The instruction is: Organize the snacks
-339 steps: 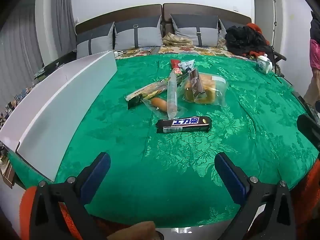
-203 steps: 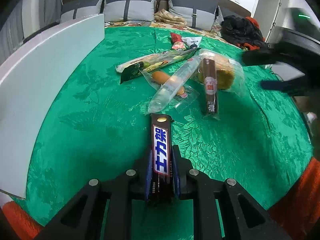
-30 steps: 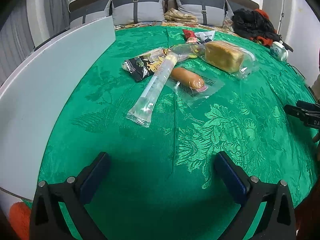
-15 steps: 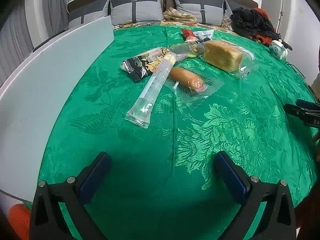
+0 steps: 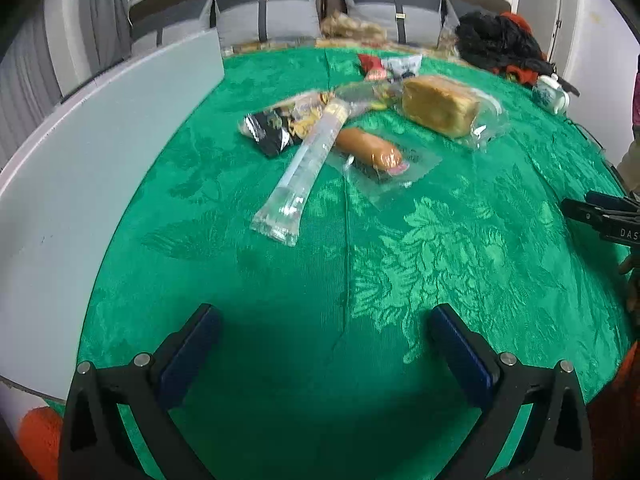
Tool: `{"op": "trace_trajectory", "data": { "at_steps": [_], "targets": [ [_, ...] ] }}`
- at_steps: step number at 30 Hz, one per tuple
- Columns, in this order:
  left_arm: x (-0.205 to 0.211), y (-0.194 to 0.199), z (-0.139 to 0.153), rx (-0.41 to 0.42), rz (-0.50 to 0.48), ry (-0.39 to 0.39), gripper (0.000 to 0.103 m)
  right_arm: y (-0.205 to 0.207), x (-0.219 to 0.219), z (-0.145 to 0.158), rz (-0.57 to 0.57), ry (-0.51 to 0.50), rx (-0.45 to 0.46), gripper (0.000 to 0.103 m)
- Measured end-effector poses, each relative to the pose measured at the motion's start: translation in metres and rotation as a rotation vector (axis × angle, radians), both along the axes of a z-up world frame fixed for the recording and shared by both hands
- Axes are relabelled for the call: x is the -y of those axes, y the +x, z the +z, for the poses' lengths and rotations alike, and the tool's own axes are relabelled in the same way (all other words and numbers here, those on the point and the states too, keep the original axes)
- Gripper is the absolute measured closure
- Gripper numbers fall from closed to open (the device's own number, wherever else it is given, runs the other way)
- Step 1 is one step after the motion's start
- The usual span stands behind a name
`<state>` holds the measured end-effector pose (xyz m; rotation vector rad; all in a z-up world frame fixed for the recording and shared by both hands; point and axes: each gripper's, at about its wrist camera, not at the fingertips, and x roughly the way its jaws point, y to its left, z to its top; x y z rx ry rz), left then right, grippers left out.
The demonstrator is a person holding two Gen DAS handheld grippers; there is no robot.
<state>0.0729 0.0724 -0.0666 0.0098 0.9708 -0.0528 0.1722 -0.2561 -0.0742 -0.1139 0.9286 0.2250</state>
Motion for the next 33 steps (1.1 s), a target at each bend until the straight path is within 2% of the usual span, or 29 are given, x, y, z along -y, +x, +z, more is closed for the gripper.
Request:
{"op": "trace_trajectory", "data": {
  "at_steps": [5,8,10,13,17,21,24,26,28,30,33],
  "targets": [
    [-0.017,0.030,0.028,0.018,-0.030,-0.002,0.021,0.000,0.000,0.000,0.000,0.001,0.000,0.006],
    [-0.027,0.062,0.030,-0.045,-0.056,-0.024,0.037,0.000,0.000,0.000,0.000,0.001,0.000,0.005],
    [-0.027,0.082,0.021,-0.107,-0.077,-0.010,0.065,0.000,0.000,0.000,0.000,0.000,0.000,0.005],
    [-0.021,0.099,0.018,-0.116,-0.121,0.007,0.080,0.000,0.000,0.000,0.000,0.000,0.000,0.006],
    [-0.006,0.101,0.016,-0.126,-0.128,-0.027,0.086,0.000,0.000,0.000,0.000,0.000,0.001,0.005],
    [0.019,0.070,0.016,-0.113,-0.128,-0.169,0.086,0.000,0.000,0.000,0.000,0.001,0.001,0.006],
    [0.043,0.044,0.016,-0.096,-0.131,-0.209,0.086,0.000,0.000,0.000,-0.001,0.001,0.001,0.006],
    [0.044,0.031,0.016,-0.092,-0.081,-0.226,0.086,0.000,-0.001,0.000,-0.001,0.000,0.001,0.006],
    [0.032,0.021,0.018,-0.087,-0.011,-0.220,0.086,0.000,0.000,0.000,-0.001,0.000,0.001,0.006],
    [0.015,0.012,0.026,-0.047,0.042,-0.173,0.086,0.000,-0.001,0.000,0.000,0.001,0.001,0.006],
    [-0.003,0.009,0.024,-0.030,0.067,-0.118,0.084,0.000,-0.001,0.000,-0.001,0.001,0.001,0.006]
  ]
}}
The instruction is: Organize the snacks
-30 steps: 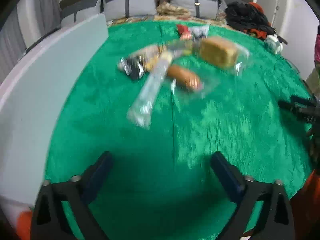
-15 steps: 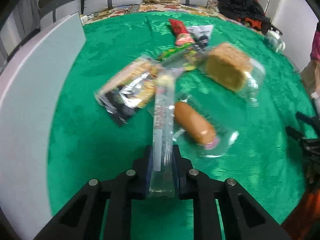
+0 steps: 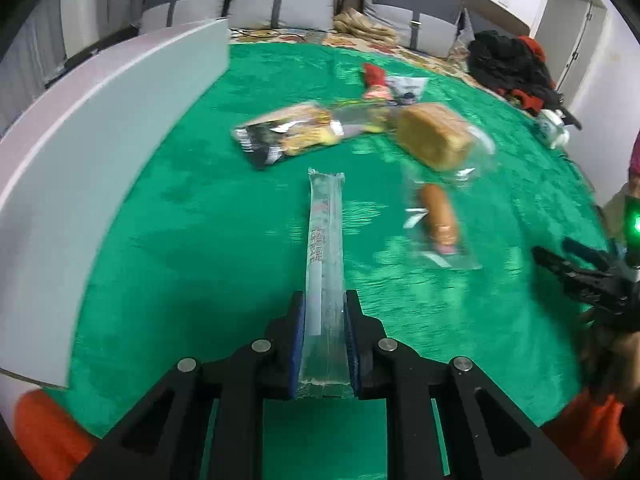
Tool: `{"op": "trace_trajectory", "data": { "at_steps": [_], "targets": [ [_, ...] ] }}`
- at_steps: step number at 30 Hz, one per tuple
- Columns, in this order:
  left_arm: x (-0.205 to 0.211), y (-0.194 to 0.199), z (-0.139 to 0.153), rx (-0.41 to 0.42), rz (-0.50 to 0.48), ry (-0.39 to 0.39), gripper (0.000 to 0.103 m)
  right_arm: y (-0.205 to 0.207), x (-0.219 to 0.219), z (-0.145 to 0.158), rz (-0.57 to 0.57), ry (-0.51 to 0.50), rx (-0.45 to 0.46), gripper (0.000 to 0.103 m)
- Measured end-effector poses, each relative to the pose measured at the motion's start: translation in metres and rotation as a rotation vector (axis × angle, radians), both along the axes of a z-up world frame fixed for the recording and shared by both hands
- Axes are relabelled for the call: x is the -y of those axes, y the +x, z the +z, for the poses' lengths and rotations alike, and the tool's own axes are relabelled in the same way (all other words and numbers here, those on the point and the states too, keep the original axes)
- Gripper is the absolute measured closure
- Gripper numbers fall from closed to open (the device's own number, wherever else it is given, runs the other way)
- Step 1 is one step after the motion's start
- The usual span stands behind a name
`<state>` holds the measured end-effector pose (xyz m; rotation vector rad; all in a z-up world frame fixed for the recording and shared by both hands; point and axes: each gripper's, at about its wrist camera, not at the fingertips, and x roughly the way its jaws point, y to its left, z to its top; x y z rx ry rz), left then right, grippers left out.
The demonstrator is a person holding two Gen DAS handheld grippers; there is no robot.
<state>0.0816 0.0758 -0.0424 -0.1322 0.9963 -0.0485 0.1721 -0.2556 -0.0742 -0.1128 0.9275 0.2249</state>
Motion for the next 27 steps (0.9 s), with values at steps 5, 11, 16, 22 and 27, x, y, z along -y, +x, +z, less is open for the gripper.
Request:
{"op": "trace_trajectory", "data": {
  "at_steps": [5,11,16,22,27],
  "targets": [
    [-0.008,0.008,-0.014,0.018,0.010,0.045,0.044,0.000,0.000,0.000,-0.001,-0.002,0.001,0.006],
    [-0.002,0.017,-0.027,0.021,-0.015,0.116,0.007,0.000,0.000,0.000,-0.001,-0.001,0.001,0.006],
    [-0.007,0.014,-0.030,0.044,-0.020,0.126,0.000,0.000,0.000,0.000,-0.001,-0.001,0.001,0.006],
    [-0.007,0.013,-0.030,0.069,-0.033,0.127,0.000,0.000,0.000,0.000,-0.001,-0.001,0.001,0.006],
    [-0.008,0.011,-0.030,0.064,-0.041,0.130,0.000,0.000,0.000,0.000,-0.002,-0.001,0.002,0.006]
  ]
}}
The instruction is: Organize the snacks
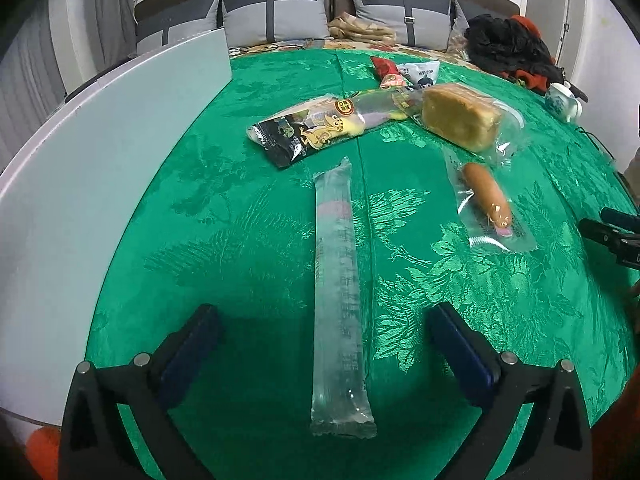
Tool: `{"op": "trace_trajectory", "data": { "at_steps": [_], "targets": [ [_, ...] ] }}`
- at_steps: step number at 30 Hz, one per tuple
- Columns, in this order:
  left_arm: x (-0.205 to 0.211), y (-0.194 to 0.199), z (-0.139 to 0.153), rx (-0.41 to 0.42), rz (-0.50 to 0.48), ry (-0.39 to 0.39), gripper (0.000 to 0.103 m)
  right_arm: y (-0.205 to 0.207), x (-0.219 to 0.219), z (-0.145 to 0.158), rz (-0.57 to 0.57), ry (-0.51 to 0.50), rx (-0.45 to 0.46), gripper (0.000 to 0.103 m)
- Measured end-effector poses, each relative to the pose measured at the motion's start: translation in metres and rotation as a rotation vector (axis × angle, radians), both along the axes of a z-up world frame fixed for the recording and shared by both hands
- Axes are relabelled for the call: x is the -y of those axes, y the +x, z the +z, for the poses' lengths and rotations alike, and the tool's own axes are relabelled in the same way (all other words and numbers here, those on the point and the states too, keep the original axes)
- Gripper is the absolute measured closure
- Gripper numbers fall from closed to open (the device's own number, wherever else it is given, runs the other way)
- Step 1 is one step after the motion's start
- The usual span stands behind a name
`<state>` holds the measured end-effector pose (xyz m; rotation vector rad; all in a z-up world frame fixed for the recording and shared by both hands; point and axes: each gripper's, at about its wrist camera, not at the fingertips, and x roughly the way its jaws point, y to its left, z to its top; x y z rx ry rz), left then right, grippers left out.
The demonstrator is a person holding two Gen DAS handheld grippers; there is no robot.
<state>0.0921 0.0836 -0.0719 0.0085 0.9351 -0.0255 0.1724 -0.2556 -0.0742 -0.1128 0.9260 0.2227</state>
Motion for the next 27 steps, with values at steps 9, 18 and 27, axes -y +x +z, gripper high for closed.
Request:
{"op": "trace_trajectory", "data": {
  "at_steps": [9,18,27],
  "targets": [
    [0.001,-0.002,0.000,0.015,0.010,-0.001,0.000,0.017,-0.004,0.006,-0.029,-0.023,-0.136,0.006],
    [0.001,-0.004,-0.001,0.029,0.004,-0.001,0.000,0.036,-0.122,0.025,0.076,0.241,-0.384,0.010],
    [0.001,-0.005,-0.001,0.033,-0.008,-0.003,0.000,0.033,-0.175,0.018,0.168,-0.065,-0.258,0.056]
  ]
}}
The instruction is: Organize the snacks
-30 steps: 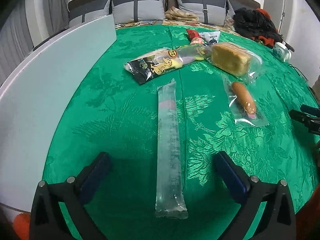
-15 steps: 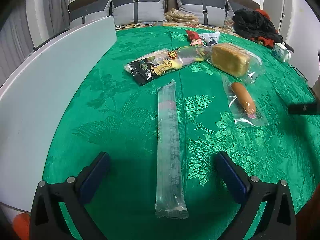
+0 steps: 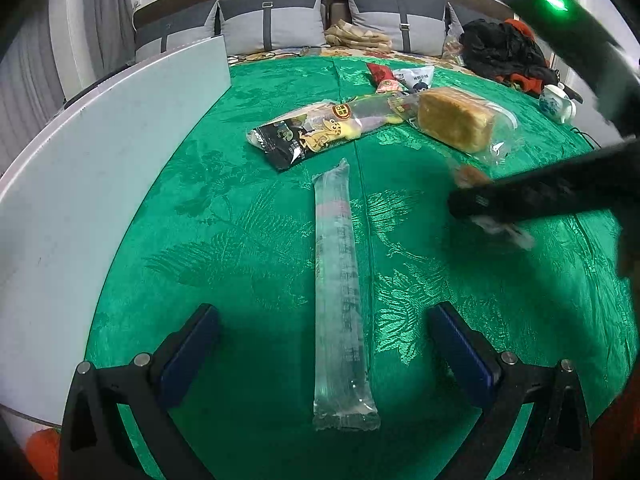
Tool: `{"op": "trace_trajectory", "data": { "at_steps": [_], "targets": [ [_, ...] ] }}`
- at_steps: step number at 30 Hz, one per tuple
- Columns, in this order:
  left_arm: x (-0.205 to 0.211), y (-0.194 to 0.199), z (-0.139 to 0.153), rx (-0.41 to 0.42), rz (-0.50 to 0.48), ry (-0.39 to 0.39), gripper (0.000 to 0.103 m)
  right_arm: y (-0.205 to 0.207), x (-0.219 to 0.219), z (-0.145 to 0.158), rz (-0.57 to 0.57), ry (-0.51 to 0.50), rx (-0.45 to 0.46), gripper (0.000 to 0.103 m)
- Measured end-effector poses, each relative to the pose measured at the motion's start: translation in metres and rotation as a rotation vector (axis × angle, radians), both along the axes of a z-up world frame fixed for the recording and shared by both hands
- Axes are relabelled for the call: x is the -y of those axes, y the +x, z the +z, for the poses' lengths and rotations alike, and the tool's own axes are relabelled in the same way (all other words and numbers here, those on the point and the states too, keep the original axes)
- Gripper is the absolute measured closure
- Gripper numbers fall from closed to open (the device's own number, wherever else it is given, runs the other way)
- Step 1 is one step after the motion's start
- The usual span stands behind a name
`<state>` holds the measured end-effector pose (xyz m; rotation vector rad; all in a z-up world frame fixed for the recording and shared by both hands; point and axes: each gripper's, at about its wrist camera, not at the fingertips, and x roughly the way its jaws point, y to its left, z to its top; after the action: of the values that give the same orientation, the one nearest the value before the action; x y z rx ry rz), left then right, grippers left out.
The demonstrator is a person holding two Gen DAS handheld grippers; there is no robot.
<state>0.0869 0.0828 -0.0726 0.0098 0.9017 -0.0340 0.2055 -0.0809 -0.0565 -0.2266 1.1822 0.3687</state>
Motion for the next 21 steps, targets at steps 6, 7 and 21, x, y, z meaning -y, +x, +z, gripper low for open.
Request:
{"op": "trace_trajectory", "data": {
  "at_steps": [6,7,21],
  "targets": [
    [0.000,0.002,0.000,-0.008,-0.002,-0.001,0.000,-0.029,0.059,0.016,0.018,-0.017,0.017,0.059],
    [0.000,0.003,0.000,-0.010,-0.001,-0.001,0.000,-0.032,0.070,0.018,0.005,-0.028,0.031,0.059],
    [0.001,0.002,-0.002,0.004,0.008,0.001,0.000,-0.012,0.156,-0.019,-0.144,0.065,0.257,0.014]
  ]
}}
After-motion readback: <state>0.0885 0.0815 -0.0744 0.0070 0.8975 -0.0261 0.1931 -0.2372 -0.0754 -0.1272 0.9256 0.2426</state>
